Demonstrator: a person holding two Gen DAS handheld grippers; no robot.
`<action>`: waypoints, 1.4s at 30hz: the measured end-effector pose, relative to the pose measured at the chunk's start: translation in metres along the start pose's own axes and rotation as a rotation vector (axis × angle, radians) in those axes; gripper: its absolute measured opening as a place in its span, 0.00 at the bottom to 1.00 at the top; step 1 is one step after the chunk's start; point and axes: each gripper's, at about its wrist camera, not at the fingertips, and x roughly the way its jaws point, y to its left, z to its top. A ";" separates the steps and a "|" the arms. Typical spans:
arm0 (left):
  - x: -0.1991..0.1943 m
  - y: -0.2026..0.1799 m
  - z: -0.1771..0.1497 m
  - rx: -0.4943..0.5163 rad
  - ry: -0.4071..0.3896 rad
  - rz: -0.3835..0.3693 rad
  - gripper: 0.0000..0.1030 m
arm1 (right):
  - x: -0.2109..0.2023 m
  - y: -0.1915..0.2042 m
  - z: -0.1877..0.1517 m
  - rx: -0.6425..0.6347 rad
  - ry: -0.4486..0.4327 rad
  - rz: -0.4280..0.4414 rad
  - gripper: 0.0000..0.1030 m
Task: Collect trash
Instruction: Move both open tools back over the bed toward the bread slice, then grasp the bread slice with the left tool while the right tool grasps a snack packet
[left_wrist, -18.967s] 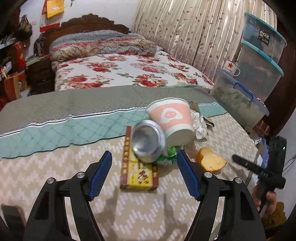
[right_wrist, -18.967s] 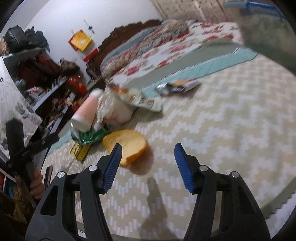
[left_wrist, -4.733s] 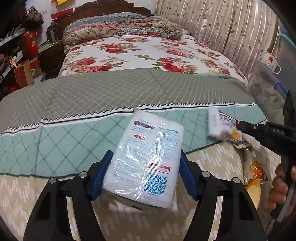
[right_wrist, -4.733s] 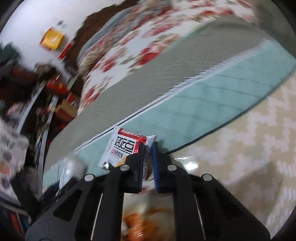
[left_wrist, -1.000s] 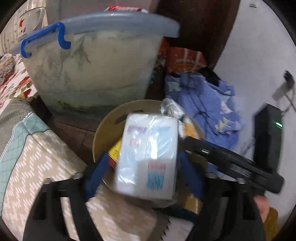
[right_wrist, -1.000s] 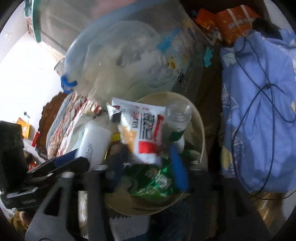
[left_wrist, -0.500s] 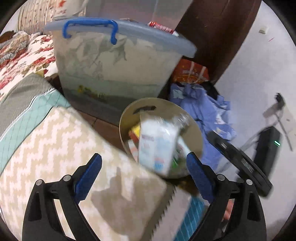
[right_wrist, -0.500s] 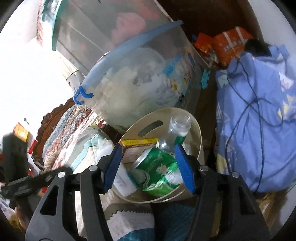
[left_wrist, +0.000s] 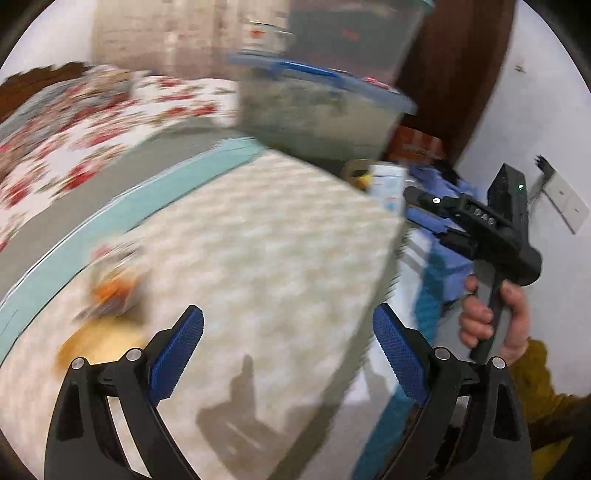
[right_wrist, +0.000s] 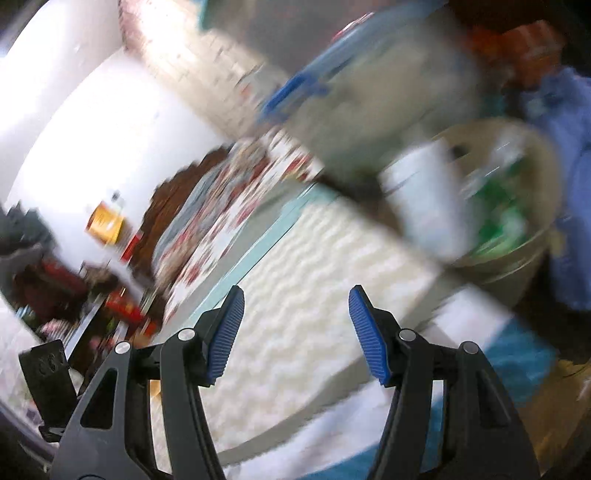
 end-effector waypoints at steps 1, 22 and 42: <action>-0.009 0.015 -0.010 -0.031 -0.006 0.027 0.86 | 0.011 0.013 -0.007 -0.020 0.036 0.016 0.59; -0.010 0.163 -0.047 -0.341 -0.005 0.086 0.57 | 0.185 0.172 -0.098 -0.120 0.492 0.121 0.47; -0.065 0.180 -0.100 -0.362 -0.055 0.239 0.06 | 0.152 0.196 -0.147 -0.199 0.468 0.145 0.18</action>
